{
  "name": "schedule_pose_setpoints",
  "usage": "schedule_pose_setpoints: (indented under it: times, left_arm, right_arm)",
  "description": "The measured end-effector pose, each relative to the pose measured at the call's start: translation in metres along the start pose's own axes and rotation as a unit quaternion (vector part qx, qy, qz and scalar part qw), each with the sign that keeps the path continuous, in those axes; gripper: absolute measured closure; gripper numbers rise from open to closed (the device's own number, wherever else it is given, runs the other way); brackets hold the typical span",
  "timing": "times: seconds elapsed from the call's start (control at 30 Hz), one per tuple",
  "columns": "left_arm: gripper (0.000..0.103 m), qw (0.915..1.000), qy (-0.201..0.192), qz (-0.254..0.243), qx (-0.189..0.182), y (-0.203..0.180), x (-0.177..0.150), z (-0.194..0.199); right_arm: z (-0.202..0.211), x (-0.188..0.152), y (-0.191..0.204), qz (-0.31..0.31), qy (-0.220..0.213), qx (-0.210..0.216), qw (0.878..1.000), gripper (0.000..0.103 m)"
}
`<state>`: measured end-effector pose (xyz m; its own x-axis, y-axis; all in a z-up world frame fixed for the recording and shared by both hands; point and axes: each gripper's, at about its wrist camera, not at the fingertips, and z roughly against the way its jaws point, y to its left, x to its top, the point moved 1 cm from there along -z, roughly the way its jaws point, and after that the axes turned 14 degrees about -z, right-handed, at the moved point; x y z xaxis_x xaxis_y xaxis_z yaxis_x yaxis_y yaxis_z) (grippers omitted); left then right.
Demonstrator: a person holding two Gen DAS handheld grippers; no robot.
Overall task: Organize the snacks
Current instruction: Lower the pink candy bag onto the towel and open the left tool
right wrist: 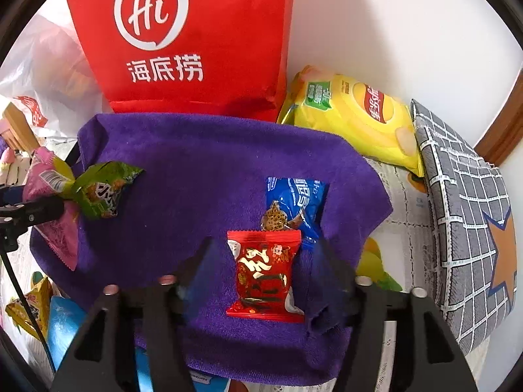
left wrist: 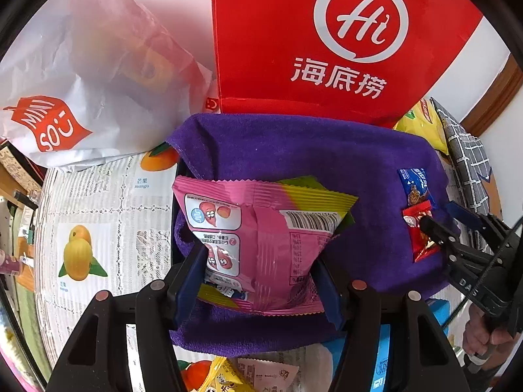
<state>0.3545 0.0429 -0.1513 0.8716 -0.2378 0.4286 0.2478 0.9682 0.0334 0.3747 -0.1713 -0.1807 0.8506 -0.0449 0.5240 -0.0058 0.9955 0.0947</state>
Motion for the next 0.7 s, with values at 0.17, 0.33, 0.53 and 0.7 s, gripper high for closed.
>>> schedule_pose_setpoints:
  times: [0.17, 0.33, 0.53, 0.7]
  left_arm:
    - [0.029, 0.9997, -0.019, 0.002, -0.013, 0.000, 0.001, 0.010]
    - [0.027, 0.9988, -0.045, 0.003, -0.018, -0.001, 0.001, 0.029]
    - [0.027, 0.9974, -0.068, -0.001, -0.022, -0.002, 0.001, 0.046]
    - [0.027, 0.9967, -0.078, -0.010, -0.019, -0.007, 0.000, 0.056]
  right_arm:
    - [0.017, 0.002, 0.000, -0.005, -0.014, 0.005, 1.000, 0.032]
    - [0.038, 0.006, -0.003, -0.024, -0.031, 0.020, 0.999, 0.026]
    - [0.059, 0.008, 0.000, -0.038, -0.051, 0.025, 0.998, 0.022]
    - [0.073, 0.006, 0.010, -0.009, -0.072, -0.011, 0.997, 0.021]
